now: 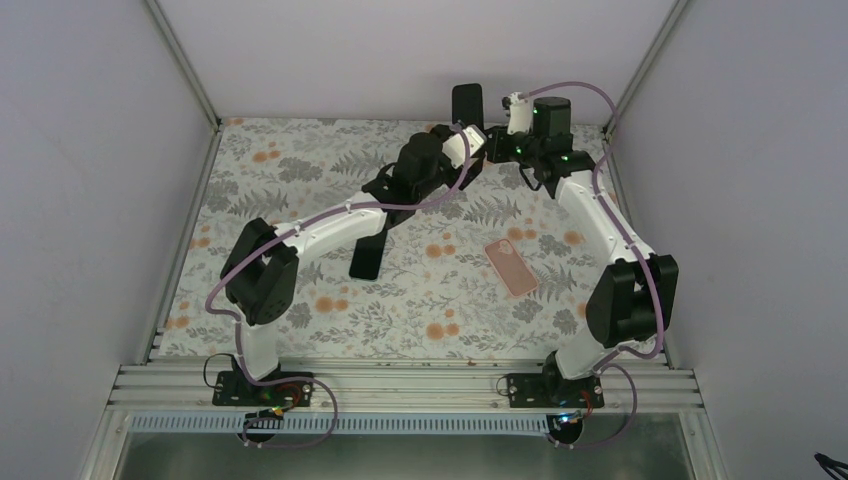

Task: Take the phone out of the phone case

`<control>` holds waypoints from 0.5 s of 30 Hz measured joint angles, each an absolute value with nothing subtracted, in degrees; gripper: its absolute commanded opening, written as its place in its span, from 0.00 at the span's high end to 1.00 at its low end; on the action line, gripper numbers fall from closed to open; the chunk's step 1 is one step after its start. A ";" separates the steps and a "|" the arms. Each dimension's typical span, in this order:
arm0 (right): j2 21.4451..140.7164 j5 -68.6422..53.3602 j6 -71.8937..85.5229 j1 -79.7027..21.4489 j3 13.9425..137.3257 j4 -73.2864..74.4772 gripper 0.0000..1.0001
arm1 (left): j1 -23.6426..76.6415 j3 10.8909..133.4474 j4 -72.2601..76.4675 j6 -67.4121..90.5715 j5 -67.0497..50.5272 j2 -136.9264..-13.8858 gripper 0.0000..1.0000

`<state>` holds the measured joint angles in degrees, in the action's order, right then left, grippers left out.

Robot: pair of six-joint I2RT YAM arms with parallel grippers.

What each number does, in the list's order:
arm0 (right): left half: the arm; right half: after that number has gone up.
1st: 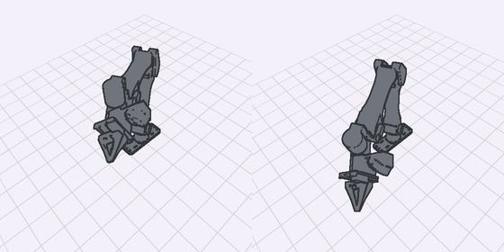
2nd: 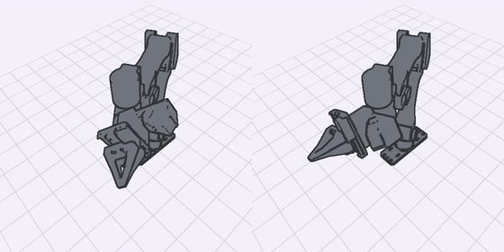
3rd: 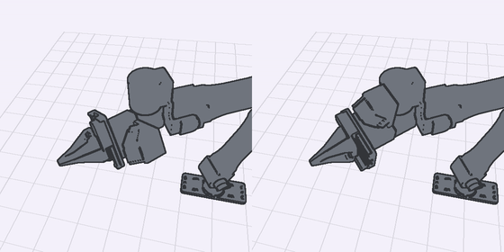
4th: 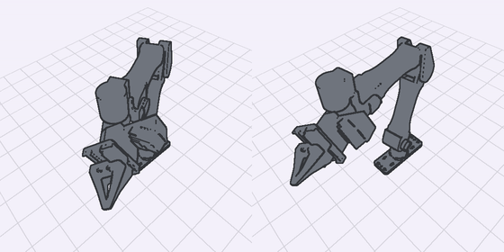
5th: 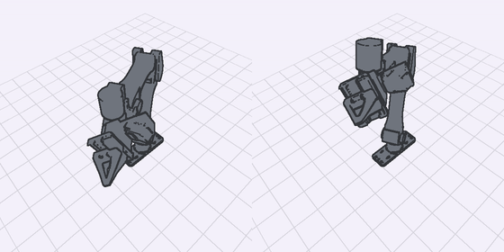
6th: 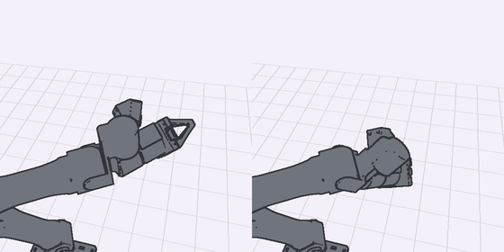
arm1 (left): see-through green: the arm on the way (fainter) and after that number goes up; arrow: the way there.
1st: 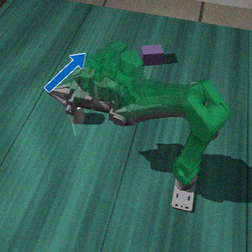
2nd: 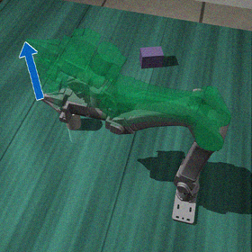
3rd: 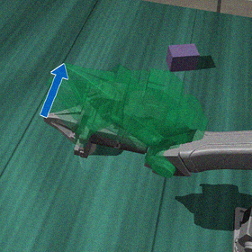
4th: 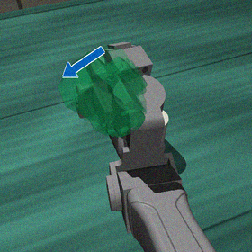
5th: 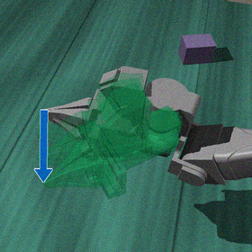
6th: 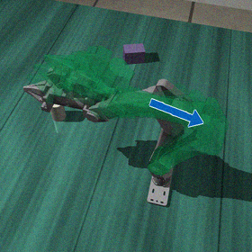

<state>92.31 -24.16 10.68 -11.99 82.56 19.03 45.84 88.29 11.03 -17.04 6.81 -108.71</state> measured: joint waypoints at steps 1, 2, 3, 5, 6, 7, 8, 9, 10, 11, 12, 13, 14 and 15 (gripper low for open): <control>92.31 -24.14 10.74 -11.99 82.56 19.03 0.97 | 45.87 88.29 11.03 -17.06 6.94 -108.71 0.18; 92.31 -24.12 10.81 -11.99 82.56 19.03 0.97 | 45.87 88.29 11.03 -17.08 7.11 -108.71 0.18; 92.31 -24.14 10.85 -11.99 82.56 19.03 0.97 | 45.87 88.29 11.05 -17.06 7.42 -108.71 0.18; 92.31 -24.14 10.90 -11.99 82.56 19.03 0.97 | 45.87 88.29 11.07 -17.08 8.32 -108.71 0.18; 92.31 -24.14 10.92 -11.99 82.56 19.03 0.97 | 45.87 88.27 11.11 -17.08 8.73 -108.71 0.18; 92.31 -24.18 10.96 -11.99 82.56 19.03 0.97 | 45.87 88.29 11.18 -17.12 9.30 -108.75 0.18; 92.31 -24.21 11.03 -12.01 82.56 19.03 0.97 | 45.87 88.29 11.44 -17.15 9.91 -108.84 0.18; 92.31 -24.23 11.05 -12.01 82.56 19.03 0.97 | 45.87 88.29 11.57 -17.17 10.22 -108.95 0.18; 92.31 -24.25 11.09 -12.03 82.56 19.03 0.97 | 45.87 88.29 11.66 -17.19 10.57 -109.10 0.18; 92.31 -24.25 11.11 -12.05 82.56 19.00 0.97 | 45.87 88.29 11.70 -17.17 10.66 -109.27 0.18; 92.31 -24.18 11.14 -12.08 82.56 18.98 0.96 | 45.87 88.29 11.70 -17.17 10.66 -109.40 0.18; 92.31 -24.18 11.20 -12.10 82.56 18.98 0.97 | 45.89 88.29 11.68 -17.15 10.59 -109.45 0.18; 92.31 -24.18 11.27 -12.16 82.56 18.96 0.97 | 45.93 88.29 11.60 -17.12 10.55 -109.47 0.18; 92.31 -24.21 11.35 -12.27 82.56 18.90 0.97 | 45.93 88.29 11.55 -17.06 10.52 -109.47 0.18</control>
